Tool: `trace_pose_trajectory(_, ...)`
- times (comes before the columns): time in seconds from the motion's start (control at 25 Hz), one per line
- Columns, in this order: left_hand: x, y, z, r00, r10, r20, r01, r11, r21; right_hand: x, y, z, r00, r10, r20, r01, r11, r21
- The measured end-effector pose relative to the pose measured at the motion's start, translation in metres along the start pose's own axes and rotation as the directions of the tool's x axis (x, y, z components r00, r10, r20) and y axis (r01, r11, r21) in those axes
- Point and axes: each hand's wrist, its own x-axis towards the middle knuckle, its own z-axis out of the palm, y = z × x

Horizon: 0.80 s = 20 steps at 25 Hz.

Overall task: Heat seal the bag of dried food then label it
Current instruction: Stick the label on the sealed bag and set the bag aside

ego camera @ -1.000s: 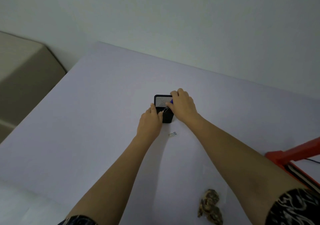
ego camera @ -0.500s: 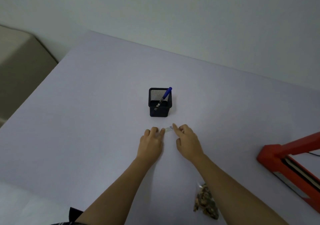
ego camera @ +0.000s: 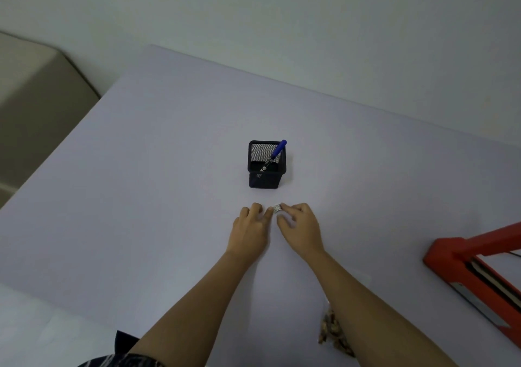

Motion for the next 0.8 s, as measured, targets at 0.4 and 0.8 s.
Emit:
trace_pose_trajectory(0.4,-0.001,-0.001,0.004,0.995,0.039,-0.097,-0.040,0.999,-0.009,0.013,-0.015,-0.005,0.976,0.216,0.001,-0.207,0.936,0.283)
trace_pose_trajectory(0.8,-0.005,0.002,-0.037,0.900,-0.402,0.167,0.407,0.642,-0.650,-0.015,-0.039,-0.032,0.947,0.292,0.135,-0.319,0.796,0.514)
